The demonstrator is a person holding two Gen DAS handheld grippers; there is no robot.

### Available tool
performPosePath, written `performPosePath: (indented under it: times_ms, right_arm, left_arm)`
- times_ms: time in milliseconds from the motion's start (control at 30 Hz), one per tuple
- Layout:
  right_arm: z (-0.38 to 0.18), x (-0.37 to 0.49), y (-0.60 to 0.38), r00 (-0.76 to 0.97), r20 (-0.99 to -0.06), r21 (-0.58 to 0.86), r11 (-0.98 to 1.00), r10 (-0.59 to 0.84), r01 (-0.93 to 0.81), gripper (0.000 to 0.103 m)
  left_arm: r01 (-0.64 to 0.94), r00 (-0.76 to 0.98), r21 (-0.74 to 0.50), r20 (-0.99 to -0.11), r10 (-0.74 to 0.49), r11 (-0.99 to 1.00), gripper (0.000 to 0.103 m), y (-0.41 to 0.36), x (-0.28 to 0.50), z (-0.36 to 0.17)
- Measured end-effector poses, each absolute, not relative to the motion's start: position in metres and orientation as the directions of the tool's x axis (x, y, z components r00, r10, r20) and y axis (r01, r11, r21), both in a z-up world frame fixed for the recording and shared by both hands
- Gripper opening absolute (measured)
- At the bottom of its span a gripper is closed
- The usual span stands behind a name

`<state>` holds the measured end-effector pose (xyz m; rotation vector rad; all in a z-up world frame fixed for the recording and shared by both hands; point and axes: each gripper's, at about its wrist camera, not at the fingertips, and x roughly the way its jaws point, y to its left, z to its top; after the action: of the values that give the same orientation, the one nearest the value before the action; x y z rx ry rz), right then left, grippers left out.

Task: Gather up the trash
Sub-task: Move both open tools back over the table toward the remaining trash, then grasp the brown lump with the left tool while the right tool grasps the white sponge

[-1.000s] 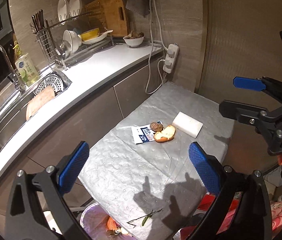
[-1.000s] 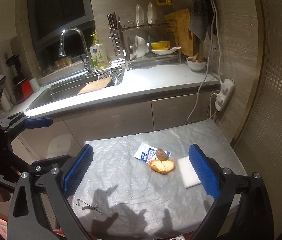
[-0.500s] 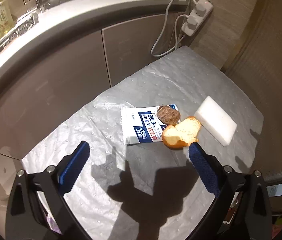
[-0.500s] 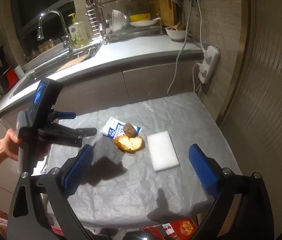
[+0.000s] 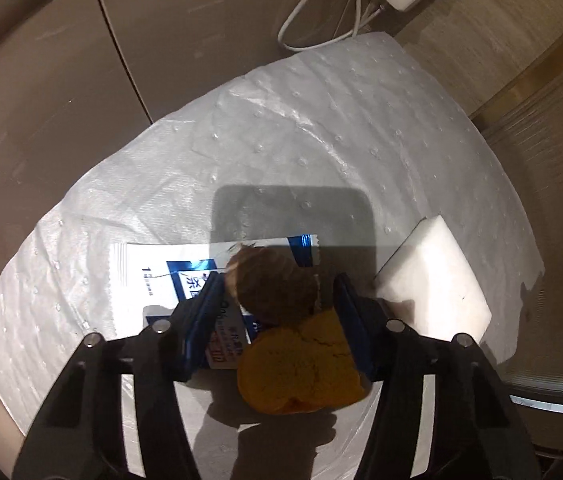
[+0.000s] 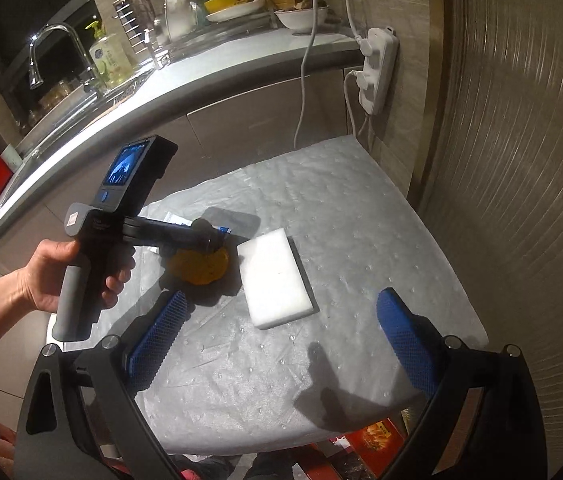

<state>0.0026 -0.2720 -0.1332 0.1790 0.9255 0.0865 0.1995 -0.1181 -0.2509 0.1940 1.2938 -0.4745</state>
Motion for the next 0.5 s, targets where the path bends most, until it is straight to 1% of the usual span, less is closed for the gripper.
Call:
performPosePath:
  times_ms: [33,100,200,400,500]
  right_arm:
    - [-0.134,0.005,-0.273,0.599,-0.786,0.192,0.981,0.152,0.004,0.096]
    - [-0.137,0.008,-0.275,0.598,-0.786,0.202,0.979,0.158,0.007,0.096]
    - [-0.141,0.011,-0.276,0.592,-0.789,0.212,0.977,0.166,0.008,0.096]
    - [-0.145,0.012,-0.274,0.583,-0.795,0.207,0.978,0.168,0.000,0.096]
    - [-0.152,0.019,-0.271,0.574,-0.803,0.184,0.983,0.161,-0.019,0.096]
  left_arm:
    - [0.443,0.212,-0.103,-0.953,-0.216,0.891,0.050,-0.120,0.198,-0.250]
    - [0.447,0.226,-0.083,-0.953,-0.202,0.891,0.041,-0.124,0.197,-0.251]
    - [0.452,0.218,-0.094,-0.952,-0.212,0.887,0.041,-0.129,0.198,-0.251]
    - [0.490,0.257,-0.061,-0.943,-0.211,0.869,0.041,-0.140,0.192,-0.243]
    - [0.494,0.271,-0.058,-0.938,-0.217,0.868,0.041,-0.129,0.186,-0.232]
